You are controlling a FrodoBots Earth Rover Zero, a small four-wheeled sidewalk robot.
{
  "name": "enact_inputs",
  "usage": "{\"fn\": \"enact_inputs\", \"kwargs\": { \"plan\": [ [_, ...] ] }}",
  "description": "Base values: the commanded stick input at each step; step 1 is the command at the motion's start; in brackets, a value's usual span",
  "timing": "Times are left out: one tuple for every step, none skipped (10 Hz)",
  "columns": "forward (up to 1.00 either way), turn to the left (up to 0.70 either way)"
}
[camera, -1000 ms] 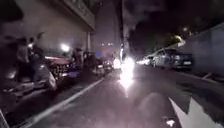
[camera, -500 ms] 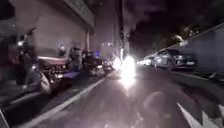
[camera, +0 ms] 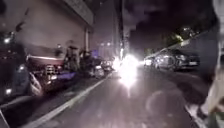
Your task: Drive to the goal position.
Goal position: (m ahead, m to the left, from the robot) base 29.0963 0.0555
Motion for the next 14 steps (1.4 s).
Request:
{"fn": "enact_inputs", "kwargs": {
  "plan": [
    [0.45, 0.0],
    [0.45, 0.0],
    [0.45, 0.0],
    [0.45, 0.0],
    [0.45, 0.0],
    [0.45, 0.0],
    [0.45, 0.0],
    [0.45, 0.0],
    [0.45, 0.0],
    [0.45, 0.0],
    [0.45, 0.0],
    [0.45, 0.0],
    [0.45, 0.0],
    [0.45, 0.0]
  ]
}}
